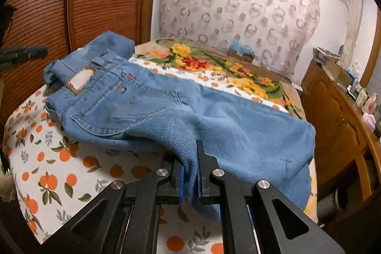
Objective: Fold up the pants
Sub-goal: 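Grasp the folded jeans edge with the right gripper while the left gripper grasps the waistband, then lift the held jeans edge with both grippers, fold it over, then open both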
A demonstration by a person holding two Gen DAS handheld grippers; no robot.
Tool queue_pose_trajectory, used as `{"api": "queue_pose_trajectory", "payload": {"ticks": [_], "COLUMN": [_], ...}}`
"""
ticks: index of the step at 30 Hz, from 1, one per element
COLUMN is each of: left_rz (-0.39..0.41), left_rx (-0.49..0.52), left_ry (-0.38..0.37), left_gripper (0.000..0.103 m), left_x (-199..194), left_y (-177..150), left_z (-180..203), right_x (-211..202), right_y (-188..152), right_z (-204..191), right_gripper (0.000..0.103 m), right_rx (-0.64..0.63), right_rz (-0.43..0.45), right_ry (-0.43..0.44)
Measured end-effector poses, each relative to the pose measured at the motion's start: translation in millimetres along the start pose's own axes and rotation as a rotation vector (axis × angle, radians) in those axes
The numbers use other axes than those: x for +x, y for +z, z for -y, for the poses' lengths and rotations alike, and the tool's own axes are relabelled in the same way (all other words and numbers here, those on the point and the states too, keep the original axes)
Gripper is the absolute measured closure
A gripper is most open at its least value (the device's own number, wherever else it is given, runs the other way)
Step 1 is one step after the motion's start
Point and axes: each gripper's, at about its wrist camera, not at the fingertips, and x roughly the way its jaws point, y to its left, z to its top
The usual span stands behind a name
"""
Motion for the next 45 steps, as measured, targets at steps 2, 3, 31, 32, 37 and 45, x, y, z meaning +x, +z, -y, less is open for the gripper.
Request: {"api": "queue_pose_trajectory", "payload": {"ticks": [2,3,31,32,37,45], "left_rz": [-0.045,-0.063,-0.052,-0.028,0.081,0.180], "left_rx": [-0.016,-0.020,-0.021,-0.020,-0.003,0.005], "left_ry": [-0.021,-0.027,-0.026,-0.026,-0.015,0.010], "left_gripper": [0.061,0.061,0.090,0.090,0.090,0.091], "left_x": [13,17,22,14,-22,-74], "left_y": [-14,-20,-37,-30,2,18], "left_z": [1,3,34,33,34,16], "right_x": [7,8,12,8,-23,-71], "right_y": [6,8,7,8,20,33], "right_z": [2,4,22,22,28,23], "right_gripper": [0.096,0.096,0.096,0.096,0.096,0.096], "right_rx": [-0.005,-0.005,0.023,0.024,0.018,0.011], "right_rz": [-0.013,-0.019,-0.041,-0.027,0.046,0.120], "right_ry": [-0.001,-0.001,0.040,0.038,0.020,0.062]}}
